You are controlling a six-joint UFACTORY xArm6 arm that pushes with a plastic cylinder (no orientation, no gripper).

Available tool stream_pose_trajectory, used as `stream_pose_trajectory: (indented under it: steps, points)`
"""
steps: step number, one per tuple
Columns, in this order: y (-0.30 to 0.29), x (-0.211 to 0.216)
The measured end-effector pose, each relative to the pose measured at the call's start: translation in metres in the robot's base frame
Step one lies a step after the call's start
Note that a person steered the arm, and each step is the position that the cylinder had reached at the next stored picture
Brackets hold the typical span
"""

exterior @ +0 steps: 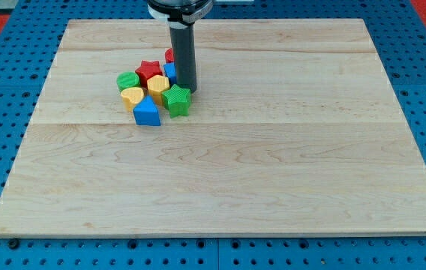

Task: Push the blue triangle into the blue cube

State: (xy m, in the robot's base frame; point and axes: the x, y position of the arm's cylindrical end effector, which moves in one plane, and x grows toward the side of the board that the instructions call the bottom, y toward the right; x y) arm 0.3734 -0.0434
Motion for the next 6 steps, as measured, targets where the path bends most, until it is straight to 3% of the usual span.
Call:
stream_pose_trajectory:
  steps: [1, 2, 3, 4, 5, 6]
  points:
    - [0.056, -0.039]
    - [0.04, -0.099]
    - [-0.087, -0.125]
    - [-0.144, -0.106]
    - [-0.168, -0.01]
    - [-0.152, 0.042]
